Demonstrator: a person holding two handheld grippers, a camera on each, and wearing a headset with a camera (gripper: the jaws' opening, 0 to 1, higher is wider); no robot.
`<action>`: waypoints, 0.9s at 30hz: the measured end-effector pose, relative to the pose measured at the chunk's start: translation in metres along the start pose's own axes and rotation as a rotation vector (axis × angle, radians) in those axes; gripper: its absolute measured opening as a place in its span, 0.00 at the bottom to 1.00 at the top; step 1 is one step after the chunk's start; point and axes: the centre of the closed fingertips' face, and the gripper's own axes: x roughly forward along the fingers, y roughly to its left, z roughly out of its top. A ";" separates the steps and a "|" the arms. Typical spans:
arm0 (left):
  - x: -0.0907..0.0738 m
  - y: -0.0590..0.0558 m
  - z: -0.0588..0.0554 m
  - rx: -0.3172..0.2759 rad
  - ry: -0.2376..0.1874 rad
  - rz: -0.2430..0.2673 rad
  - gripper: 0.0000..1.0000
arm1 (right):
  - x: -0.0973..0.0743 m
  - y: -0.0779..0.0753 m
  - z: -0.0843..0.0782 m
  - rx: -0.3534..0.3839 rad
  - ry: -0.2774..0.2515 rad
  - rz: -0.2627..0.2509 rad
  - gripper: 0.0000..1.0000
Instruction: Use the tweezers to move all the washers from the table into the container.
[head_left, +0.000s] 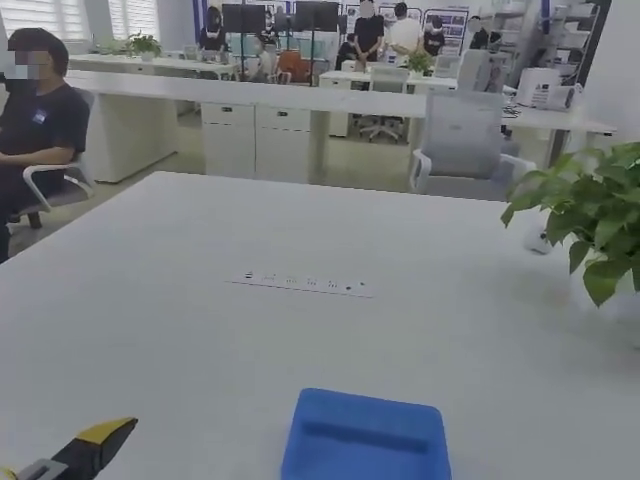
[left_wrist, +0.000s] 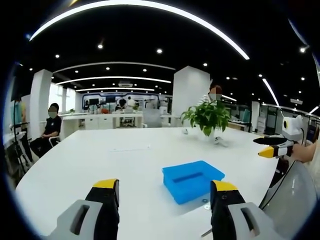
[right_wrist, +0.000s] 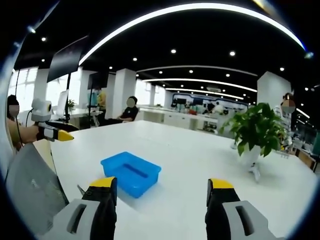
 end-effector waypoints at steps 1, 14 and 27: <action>0.000 -0.001 0.000 0.003 0.002 -0.003 0.75 | 0.000 0.001 0.000 -0.004 0.003 0.001 0.70; 0.001 -0.004 -0.012 -0.063 0.059 -0.056 0.59 | 0.003 -0.001 -0.019 -0.003 0.097 0.014 0.65; 0.001 -0.047 -0.047 -0.018 0.246 -0.319 0.31 | 0.002 0.030 -0.037 -0.082 0.241 0.183 0.27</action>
